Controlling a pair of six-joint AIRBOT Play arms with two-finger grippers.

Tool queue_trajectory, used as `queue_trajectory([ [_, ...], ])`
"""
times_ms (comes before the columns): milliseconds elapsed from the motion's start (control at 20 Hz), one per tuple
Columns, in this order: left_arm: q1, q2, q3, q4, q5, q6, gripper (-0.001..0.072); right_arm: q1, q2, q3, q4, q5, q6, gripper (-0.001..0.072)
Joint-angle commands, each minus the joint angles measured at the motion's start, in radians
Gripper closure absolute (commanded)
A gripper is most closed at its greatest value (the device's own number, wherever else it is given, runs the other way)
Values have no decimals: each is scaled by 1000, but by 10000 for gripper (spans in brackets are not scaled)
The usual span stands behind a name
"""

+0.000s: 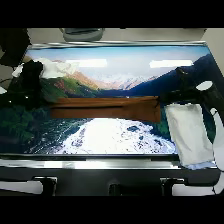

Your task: Fold the shirts.

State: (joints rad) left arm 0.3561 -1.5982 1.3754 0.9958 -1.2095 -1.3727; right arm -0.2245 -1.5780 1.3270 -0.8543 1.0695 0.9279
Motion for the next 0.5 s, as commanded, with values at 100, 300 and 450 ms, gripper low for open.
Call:
queue_trajectory([
  [100,-52,-225,180,-2,-2,-53,685,32,-187,96,62,-106,7,668],
  [300,-52,-276,180,-3,-12,-71,634,48,-214,96,23,-105,11,661],
  [450,-34,-266,250,-2,-74,-67,27,16,-171,127,-21,-23,-9,103],
])
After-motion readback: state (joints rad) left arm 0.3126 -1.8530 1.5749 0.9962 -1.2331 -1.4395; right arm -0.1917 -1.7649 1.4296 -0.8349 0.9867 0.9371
